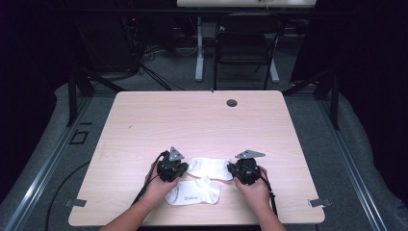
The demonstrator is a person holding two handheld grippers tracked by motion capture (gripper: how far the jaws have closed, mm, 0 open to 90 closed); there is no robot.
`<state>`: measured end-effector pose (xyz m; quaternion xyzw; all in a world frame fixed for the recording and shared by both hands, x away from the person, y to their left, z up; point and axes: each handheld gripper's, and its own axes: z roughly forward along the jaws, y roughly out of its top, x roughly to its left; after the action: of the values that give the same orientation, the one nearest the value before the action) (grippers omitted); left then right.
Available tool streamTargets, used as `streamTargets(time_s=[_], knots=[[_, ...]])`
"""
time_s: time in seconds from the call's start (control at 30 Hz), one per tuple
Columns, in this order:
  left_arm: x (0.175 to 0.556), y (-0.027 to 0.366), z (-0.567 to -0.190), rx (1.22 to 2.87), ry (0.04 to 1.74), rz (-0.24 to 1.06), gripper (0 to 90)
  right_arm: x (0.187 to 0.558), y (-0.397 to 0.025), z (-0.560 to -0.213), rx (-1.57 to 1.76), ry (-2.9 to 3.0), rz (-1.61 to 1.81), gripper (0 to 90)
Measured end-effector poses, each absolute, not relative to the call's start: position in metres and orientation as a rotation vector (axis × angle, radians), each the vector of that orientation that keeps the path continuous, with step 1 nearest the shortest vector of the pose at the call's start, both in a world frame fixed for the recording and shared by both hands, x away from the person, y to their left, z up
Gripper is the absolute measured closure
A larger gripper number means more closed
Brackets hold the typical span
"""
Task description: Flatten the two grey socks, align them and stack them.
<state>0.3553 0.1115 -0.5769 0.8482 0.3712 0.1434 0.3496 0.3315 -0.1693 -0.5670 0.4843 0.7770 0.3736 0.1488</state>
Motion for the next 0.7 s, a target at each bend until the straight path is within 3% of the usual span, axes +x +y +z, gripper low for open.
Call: streamTargets(time_s=[0.3, 0.7], knots=[[0.356, 0.111, -0.576, 2.194, 0.97, 0.357, 83.1, 0.318, -0.171, -0.539, 1.324, 2.131, 1.204, 79.6], [0.358, 0.111, -0.577, 2.19, 0.976, 0.378, 82.7, 0.335, -0.158, -0.567, 1.339, 2.218, 1.056, 79.3]])
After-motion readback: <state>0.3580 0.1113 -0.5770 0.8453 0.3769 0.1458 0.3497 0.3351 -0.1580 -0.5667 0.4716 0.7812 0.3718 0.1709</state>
